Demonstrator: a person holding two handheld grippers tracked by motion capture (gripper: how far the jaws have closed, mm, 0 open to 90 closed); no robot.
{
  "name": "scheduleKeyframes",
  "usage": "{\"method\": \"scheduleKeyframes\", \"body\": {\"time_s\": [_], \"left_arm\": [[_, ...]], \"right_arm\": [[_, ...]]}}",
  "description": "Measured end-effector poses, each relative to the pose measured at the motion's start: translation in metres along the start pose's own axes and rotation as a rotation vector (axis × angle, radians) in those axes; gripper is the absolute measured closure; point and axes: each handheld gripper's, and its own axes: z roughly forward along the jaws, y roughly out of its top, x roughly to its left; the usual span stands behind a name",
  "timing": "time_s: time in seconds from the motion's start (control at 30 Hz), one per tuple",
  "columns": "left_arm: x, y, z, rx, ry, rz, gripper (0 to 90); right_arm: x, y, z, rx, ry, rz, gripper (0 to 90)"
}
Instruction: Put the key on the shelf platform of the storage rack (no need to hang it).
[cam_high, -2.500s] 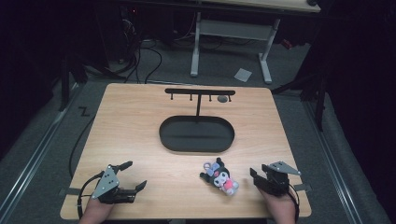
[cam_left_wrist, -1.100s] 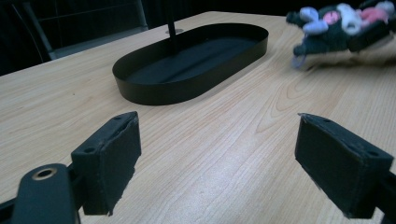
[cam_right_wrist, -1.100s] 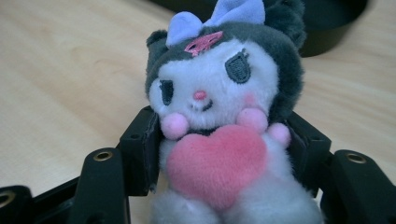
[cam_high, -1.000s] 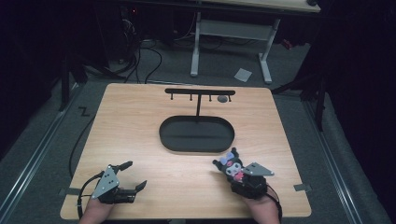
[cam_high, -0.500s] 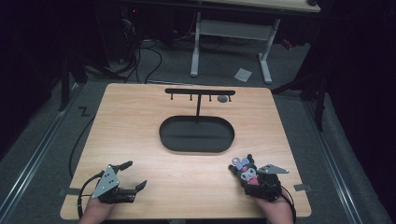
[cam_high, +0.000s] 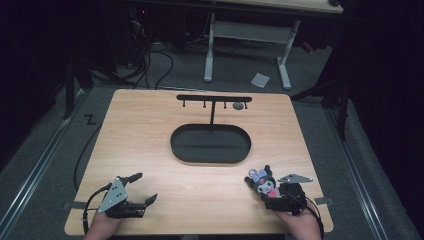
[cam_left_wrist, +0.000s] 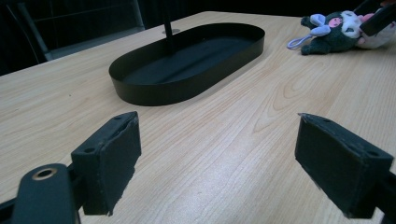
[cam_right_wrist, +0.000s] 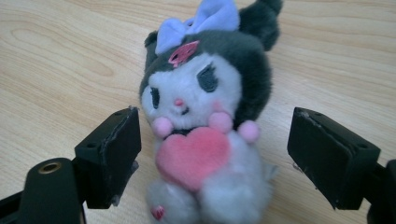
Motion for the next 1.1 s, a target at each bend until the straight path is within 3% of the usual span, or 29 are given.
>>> {"method": "scheduleKeyframes", "body": {"time_s": [0.17,0.33,0.6,0.73,0.87,1.0,1.1], "left_arm": [[0.000,0.000,0.000,0.000,0.002,-0.004,15.0],[0.000,0.000,0.000,-0.001,-0.001,-0.002,15.0],[0.001,0.000,0.000,-0.003,0.002,-0.008,15.0],[0.001,0.000,-0.001,-0.006,0.001,-0.009,15.0],[0.001,0.000,-0.001,-0.006,0.000,-0.013,15.0],[0.001,0.000,-0.002,-0.009,-0.003,-0.011,15.0],[0.001,0.000,-0.001,-0.010,-0.003,-0.015,15.0]], "right_arm": [[0.000,0.010,-0.012,0.045,-0.008,-0.007,16.4],[0.006,0.021,-0.014,0.128,-0.035,-0.052,16.0],[0.007,0.038,-0.010,0.252,-0.011,-0.065,17.6],[0.018,0.045,-0.003,0.348,-0.017,-0.146,21.3],[0.029,0.050,0.001,0.423,-0.069,-0.205,28.5],[0.028,0.052,0.009,0.489,-0.112,-0.198,30.9],[0.029,0.046,0.018,0.531,-0.118,-0.218,35.2]]}}
